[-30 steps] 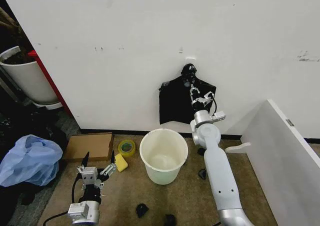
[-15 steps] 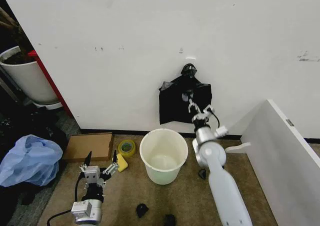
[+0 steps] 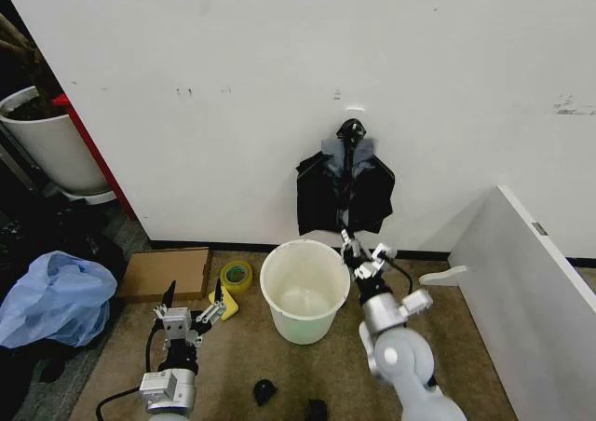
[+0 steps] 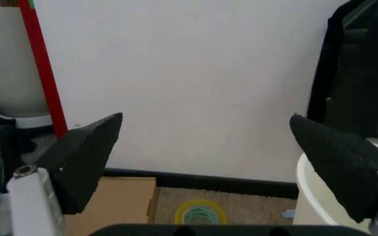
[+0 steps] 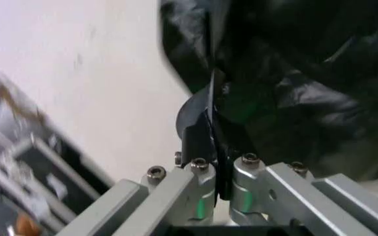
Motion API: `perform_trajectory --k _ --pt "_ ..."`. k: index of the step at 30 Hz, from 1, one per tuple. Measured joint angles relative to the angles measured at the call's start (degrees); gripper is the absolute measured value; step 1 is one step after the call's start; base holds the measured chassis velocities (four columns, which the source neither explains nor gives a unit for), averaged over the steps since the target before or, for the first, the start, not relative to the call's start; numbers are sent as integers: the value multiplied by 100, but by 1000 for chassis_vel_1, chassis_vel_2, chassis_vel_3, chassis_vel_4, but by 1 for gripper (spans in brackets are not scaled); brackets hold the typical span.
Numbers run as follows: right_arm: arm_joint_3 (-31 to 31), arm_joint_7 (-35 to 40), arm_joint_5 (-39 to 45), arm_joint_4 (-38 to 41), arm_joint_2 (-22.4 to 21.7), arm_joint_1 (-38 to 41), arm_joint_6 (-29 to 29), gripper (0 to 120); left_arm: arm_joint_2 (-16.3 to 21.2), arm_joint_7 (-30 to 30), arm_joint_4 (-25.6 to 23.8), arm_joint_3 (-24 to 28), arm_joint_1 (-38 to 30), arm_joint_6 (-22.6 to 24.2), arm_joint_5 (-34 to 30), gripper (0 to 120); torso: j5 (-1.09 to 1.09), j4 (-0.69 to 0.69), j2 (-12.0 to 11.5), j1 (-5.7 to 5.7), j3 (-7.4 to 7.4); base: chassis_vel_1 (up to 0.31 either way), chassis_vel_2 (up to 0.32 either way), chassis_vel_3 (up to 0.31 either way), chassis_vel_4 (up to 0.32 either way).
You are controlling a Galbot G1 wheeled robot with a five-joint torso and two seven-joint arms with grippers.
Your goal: Place the garbage bag over the trash bin.
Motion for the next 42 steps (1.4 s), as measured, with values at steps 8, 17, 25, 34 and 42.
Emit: perform_trajectory --k 8,17,25,34,42 --pt "-385 102 -801 62 -299 -453 240 0 5 -10 43 8 -50 -19 -27 100 1 0 0 0 1 0 0 0 0" --pt "-596 94 -1675 181 -707 -929 625 0 2 -21 75 3 -52 -51 -40 100 1 0 0 1 0 0 0 0 0" --pt "-541 -60 -2554 6 -712 -1193 1129 0 -14 -23 86 26 -35 -63 -21 100 1 0 0 0 1 0 0 0 0" --pt "-562 -122 -2934 -55 -730 -1339 1373 0 -7 -23 86 30 -18 -73 -6 100 1 0 0 1 1 0 0 0 0" --pt "-508 -195 -3219 -185 -734 -1474 1657 0 22 -21 84 95 -2 -80 17 100 0 0 0 1 1 0 0 0 0"
